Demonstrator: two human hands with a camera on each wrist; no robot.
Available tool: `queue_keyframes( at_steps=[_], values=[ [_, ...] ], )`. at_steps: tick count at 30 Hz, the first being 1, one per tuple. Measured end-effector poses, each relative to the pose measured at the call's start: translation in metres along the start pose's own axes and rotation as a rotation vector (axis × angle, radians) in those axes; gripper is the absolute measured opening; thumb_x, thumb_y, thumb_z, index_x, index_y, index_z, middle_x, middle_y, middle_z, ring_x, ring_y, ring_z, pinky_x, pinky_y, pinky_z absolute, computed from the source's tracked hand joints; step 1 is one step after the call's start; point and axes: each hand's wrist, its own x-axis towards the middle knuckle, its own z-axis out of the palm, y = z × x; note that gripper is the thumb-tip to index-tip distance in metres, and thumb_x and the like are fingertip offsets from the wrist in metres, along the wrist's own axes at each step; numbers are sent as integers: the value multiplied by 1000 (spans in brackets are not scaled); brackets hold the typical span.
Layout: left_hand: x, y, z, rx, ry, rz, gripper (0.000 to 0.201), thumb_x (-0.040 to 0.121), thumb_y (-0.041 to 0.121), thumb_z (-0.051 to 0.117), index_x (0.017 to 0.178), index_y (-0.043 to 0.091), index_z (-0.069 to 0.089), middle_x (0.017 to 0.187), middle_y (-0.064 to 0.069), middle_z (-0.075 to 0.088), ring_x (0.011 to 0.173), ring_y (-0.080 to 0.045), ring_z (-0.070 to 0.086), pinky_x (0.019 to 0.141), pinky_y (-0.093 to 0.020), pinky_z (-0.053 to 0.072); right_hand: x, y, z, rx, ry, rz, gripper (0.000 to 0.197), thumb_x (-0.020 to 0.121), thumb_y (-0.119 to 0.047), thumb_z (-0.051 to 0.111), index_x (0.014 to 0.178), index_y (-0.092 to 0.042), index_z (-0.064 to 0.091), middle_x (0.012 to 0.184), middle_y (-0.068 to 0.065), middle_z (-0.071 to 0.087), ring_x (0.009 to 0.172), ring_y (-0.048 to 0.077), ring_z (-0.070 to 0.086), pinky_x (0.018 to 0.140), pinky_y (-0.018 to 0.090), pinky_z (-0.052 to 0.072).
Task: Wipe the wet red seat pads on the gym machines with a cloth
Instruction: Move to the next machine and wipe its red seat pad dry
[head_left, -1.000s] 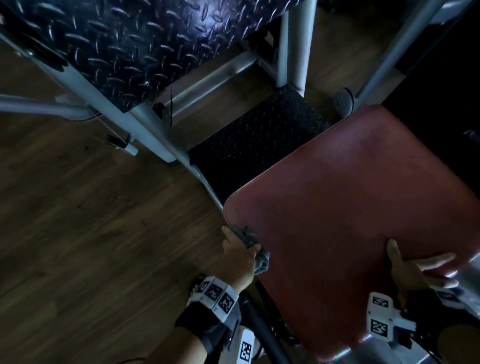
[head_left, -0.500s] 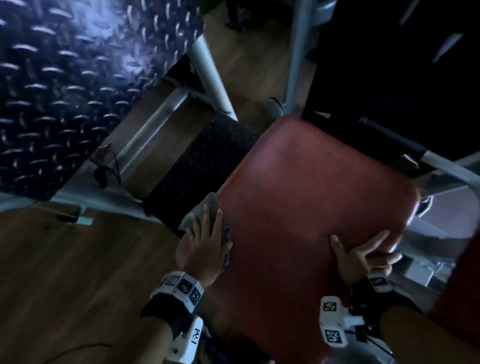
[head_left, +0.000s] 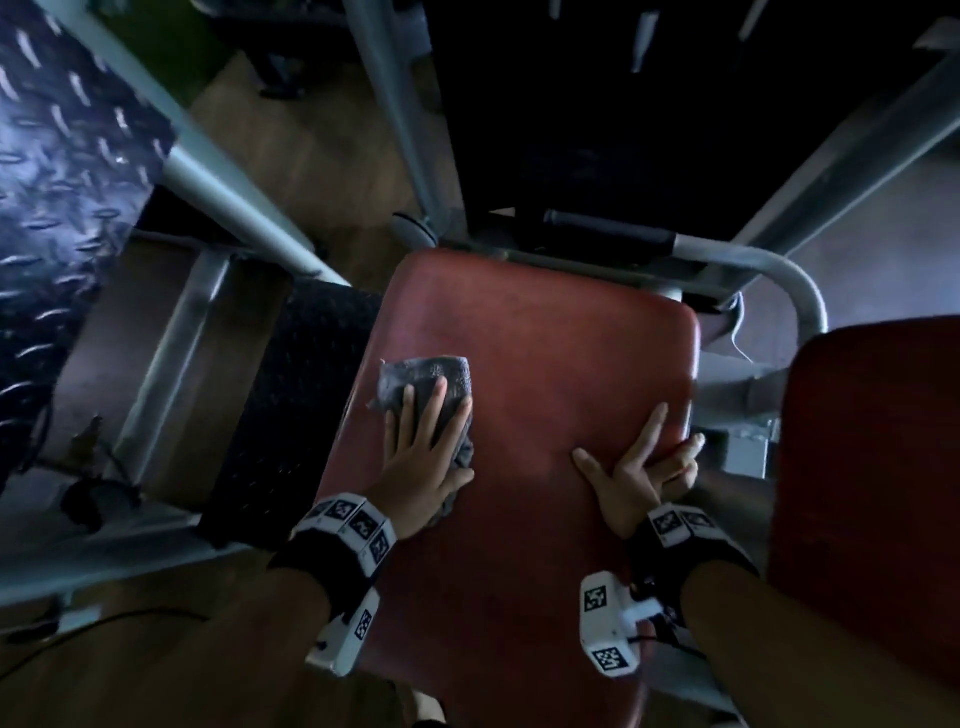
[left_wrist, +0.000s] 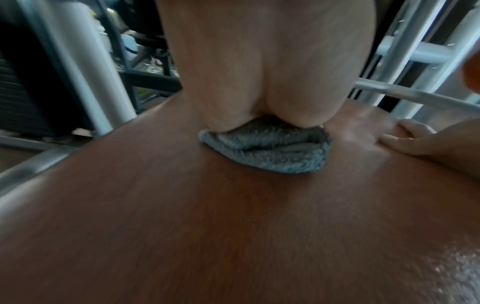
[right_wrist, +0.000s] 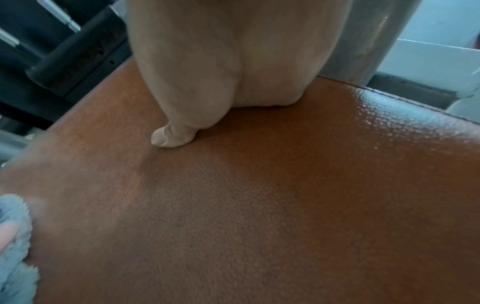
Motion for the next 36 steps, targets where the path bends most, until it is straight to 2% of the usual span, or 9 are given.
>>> queue_keyframes(
  at_steps=[7,13,16,20,24,27,31,34,36],
  values=[
    [13,-4,1,59,13,80,81,98,50,43,153,35,-15,155,4,-40,140,-29,-40,111,-48,-24,1,0,0,37,6,12,113,75,-69,64,145,-48,-22,154,13,-33,144,38,-14,115,60,4],
    [16,-11,5,15,44,119,83,98,50,45,155,34,-12,157,4,-37,140,-27,-41,108,-47,-26,-1,0,3,17,68,14,112,73,-71,64,144,-52,-20,157,14,-25,145,40,-7,115,60,7],
    [17,-13,8,-5,52,133,83,98,52,45,155,34,-13,158,2,-35,140,-27,-41,110,-49,-24,-9,2,5,9,124,-1,107,73,-72,64,143,-57,-15,159,8,-18,144,40,4,114,61,15],
    [18,-16,10,-56,93,156,83,97,51,48,157,33,-6,160,3,-30,143,-29,-36,112,-50,-23,-23,16,5,79,177,-56,94,72,-68,65,142,-63,3,161,3,-6,138,40,32,111,59,30],
    [18,-17,12,-135,122,172,80,95,51,52,157,33,4,162,5,-24,145,-25,-33,114,-49,-21,-54,33,11,34,168,-34,89,84,-47,69,152,-44,12,163,6,-2,144,39,19,113,52,23],
    [11,-25,4,-257,116,235,86,83,66,48,155,32,17,165,8,-13,147,-18,-28,117,-47,-18,-81,49,19,8,124,-45,93,84,-41,70,155,-36,10,162,7,-8,148,33,6,117,48,13],
    [-7,-52,-7,-294,133,309,90,79,69,43,156,27,22,165,11,1,152,-13,-5,121,-54,8,-101,70,23,46,84,-78,98,84,-36,73,156,-28,6,163,9,-10,149,32,5,120,48,17],
    [-16,-60,0,-47,173,306,96,78,76,24,159,24,11,164,7,-8,148,-13,-16,123,-44,-2,-112,74,21,56,71,-111,96,87,-33,71,156,-22,5,163,9,-8,150,28,6,119,40,16],
    [-18,-52,5,-2,166,277,91,87,72,29,158,21,5,163,4,-13,148,-18,-21,121,-40,-7,-116,77,19,63,47,-114,95,89,-32,69,156,-22,3,163,6,-9,150,26,8,119,40,18]
  ],
)
